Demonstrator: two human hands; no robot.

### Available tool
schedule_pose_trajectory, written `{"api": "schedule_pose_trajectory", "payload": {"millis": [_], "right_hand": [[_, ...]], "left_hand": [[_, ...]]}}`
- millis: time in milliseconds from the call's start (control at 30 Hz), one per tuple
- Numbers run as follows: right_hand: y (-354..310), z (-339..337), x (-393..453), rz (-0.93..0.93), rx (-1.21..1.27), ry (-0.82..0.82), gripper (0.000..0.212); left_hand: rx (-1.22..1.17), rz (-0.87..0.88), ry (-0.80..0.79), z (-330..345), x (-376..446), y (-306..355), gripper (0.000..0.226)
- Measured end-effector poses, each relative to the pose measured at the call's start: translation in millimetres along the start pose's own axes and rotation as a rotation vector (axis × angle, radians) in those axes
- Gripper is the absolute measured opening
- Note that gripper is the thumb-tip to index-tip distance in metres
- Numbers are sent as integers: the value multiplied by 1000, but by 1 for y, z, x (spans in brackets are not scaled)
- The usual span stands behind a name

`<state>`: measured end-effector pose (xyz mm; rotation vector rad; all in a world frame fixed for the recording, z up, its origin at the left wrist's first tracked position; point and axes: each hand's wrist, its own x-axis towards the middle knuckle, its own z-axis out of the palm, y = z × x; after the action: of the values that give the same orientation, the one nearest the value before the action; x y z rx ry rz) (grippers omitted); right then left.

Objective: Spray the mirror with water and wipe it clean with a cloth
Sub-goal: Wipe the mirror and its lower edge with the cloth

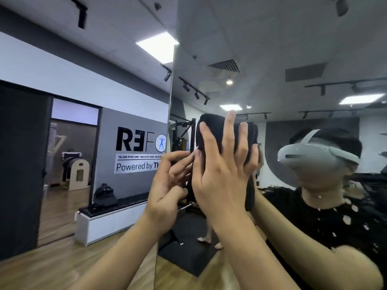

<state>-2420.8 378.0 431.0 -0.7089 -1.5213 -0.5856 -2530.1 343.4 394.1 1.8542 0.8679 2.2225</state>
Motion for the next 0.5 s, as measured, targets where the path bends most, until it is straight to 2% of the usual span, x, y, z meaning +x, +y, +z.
{"api": "schedule_pose_trajectory", "payload": {"millis": [33, 100, 233, 300, 367, 500], "right_hand": [[1, 3, 1, -14, -67, 13, 54], [2, 9, 0, -5, -136, -12, 63], [-9, 21, 0, 13, -236, -74, 83], [-14, 29, 0, -1, -288, -56, 82], [-19, 38, 2, -19, -315, -38, 75], [-42, 62, 2, -118, -296, -59, 73]], "left_hand": [[-153, -16, -14, -2, 1, 2, 56], [-246, -4, 29, -10, 8, 6, 42], [-100, 148, 165, -28, 44, 4, 24], [-64, 187, 290, -42, 62, -2, 20], [-53, 148, 381, -52, 76, -10, 17], [-53, -20, 357, -61, 86, -31, 26]]}}
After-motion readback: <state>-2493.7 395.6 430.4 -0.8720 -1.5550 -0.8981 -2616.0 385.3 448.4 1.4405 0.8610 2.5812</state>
